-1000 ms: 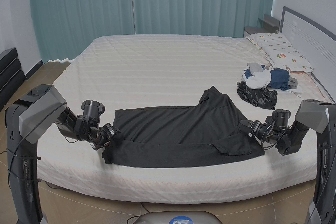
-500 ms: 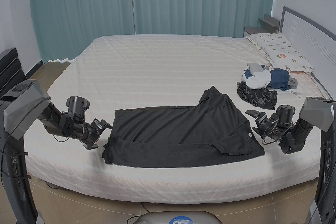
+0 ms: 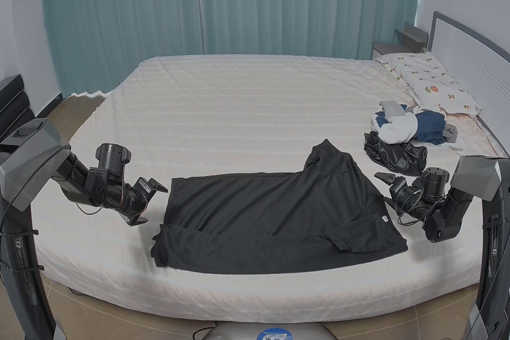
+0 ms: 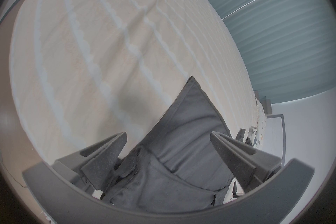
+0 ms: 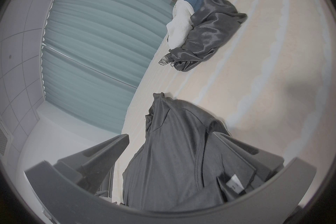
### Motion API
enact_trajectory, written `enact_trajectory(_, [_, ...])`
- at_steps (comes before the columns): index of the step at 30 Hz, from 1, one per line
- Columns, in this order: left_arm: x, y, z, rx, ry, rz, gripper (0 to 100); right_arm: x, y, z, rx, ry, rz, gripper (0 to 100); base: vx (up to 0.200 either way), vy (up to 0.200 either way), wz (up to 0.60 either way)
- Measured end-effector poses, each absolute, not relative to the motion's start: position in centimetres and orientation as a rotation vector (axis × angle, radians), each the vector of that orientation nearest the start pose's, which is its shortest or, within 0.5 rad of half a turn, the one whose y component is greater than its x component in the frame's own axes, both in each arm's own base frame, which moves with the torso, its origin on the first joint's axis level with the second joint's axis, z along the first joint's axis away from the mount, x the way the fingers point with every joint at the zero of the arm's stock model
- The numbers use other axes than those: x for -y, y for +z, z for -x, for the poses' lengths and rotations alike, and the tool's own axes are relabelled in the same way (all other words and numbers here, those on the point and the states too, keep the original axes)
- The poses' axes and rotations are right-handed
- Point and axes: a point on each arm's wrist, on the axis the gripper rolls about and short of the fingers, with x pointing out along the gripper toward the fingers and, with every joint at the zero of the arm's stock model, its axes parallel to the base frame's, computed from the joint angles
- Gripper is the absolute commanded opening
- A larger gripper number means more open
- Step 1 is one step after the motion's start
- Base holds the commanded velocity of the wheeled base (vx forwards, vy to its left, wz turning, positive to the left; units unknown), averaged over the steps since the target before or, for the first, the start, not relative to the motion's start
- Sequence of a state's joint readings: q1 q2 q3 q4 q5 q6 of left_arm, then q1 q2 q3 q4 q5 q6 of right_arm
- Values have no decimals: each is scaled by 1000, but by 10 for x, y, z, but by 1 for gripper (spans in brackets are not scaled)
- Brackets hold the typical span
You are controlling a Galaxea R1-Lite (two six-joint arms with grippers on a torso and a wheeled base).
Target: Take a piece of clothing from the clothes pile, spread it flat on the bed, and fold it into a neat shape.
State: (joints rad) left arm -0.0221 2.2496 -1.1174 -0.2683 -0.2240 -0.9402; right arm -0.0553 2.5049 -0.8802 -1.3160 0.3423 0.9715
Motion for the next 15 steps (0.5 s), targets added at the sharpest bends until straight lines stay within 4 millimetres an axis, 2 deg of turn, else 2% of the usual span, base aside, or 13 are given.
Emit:
enact_trajectory(9, [12, 32, -399, -899, 199, 984, 100, 15, -32, -401, -423, 114, -1021, 100, 0, 0, 0])
enact_trajectory(15, [12, 36, -402, -881, 205, 1021, 100, 14, -32, -399, -414, 119, -1020, 100, 0, -200, 0])
